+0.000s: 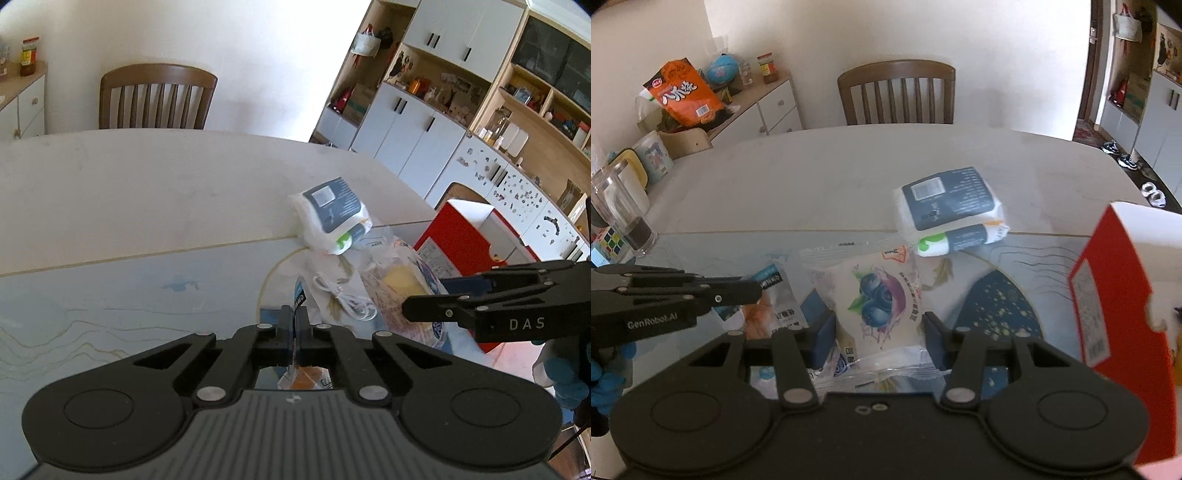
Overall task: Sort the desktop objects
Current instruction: 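Carry the sausage pouch and blueberry bread bag over the red box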
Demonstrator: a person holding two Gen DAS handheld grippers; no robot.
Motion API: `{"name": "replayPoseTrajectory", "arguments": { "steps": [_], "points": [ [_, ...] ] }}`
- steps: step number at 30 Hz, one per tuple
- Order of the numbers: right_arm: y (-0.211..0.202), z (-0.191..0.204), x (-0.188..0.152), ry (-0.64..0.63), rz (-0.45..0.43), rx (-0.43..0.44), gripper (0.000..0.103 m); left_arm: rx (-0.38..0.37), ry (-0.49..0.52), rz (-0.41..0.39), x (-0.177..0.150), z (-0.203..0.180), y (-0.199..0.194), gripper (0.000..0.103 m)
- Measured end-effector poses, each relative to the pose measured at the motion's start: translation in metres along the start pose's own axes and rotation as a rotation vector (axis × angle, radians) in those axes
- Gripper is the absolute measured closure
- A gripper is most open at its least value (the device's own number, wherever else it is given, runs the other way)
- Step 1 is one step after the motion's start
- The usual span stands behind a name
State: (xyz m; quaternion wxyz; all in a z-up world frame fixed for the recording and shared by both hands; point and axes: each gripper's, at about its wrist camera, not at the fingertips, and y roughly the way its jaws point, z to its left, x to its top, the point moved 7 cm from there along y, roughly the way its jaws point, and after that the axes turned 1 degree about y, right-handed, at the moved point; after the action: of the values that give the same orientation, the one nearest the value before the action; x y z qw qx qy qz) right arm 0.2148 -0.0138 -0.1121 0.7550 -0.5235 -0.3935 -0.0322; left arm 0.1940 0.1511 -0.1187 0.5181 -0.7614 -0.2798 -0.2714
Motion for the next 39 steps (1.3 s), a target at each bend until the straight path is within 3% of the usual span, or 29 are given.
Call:
{"name": "replayPoseTrajectory", "arguments": {
  "steps": [26, 39],
  "points": [
    [-0.092, -0.058, -0.019, 0.055, -0.060, -0.051, 0.054, -0.067, 0.030, -0.076, 0.037, -0.093, -0.036, 0.103],
    [-0.136, -0.117, -0.016, 0.091, -0.107, -0.085, 0.054, -0.112, 0.106, -0.085, 0.058, -0.158, -0.029, 0.103]
  ]
}}
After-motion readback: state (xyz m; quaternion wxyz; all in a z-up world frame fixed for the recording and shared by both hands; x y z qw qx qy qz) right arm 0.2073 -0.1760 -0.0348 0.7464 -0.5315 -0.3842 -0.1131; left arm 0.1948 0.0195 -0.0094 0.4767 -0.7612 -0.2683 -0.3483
